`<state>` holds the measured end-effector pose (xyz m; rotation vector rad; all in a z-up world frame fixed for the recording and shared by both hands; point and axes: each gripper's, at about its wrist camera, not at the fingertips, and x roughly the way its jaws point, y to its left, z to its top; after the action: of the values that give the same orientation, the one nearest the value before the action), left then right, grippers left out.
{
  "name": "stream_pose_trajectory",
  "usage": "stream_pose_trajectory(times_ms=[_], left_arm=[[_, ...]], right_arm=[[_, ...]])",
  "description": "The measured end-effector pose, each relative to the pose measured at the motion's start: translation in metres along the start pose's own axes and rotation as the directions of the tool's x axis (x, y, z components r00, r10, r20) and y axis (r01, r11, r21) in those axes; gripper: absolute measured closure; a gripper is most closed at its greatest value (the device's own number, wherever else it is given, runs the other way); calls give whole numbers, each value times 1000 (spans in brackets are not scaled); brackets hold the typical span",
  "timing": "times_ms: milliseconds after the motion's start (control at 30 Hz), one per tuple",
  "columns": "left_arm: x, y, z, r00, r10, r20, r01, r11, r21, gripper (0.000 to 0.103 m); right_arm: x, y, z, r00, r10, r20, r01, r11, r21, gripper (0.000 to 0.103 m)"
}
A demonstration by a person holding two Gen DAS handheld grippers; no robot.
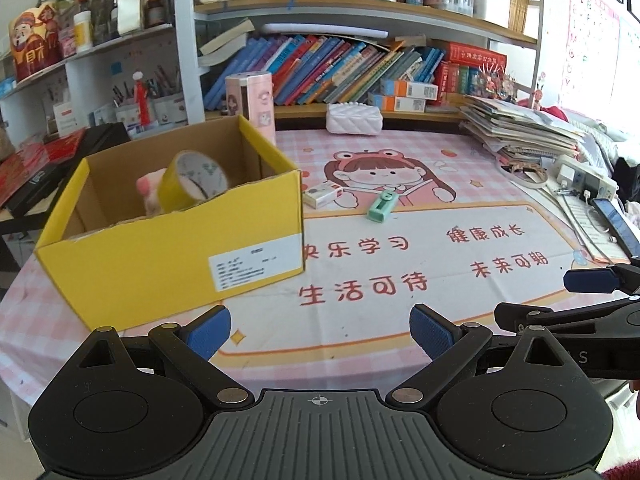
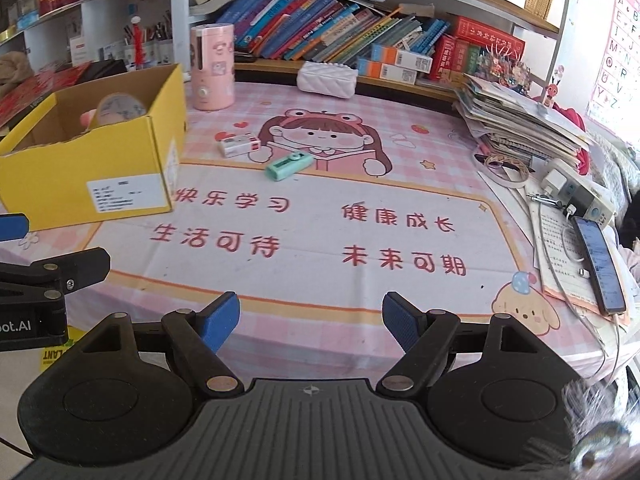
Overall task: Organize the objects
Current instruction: 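Move both grippers toward the mint-green toy and small white box on the mat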
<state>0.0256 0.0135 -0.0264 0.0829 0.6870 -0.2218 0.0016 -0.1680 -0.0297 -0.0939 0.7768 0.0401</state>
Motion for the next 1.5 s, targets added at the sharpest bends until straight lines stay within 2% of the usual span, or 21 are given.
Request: stream_pose_trajectory(times_ms=[467,967,1500], left_arm=[[39,-22,32,999,45,-8,-46,999,-9,5],[80,-56,67,997,83,-1,-83,995,-59,5],[108,-88,85,992,126,-9,-126,987,-100,5]], right_arm=[[44,-31,36,999,44,-12,-45,999,-22,26],[88,-77,85,995,101,8,-100,993,-69,26],[120,-116,109,984,174,28,-170,979,-111,27]])
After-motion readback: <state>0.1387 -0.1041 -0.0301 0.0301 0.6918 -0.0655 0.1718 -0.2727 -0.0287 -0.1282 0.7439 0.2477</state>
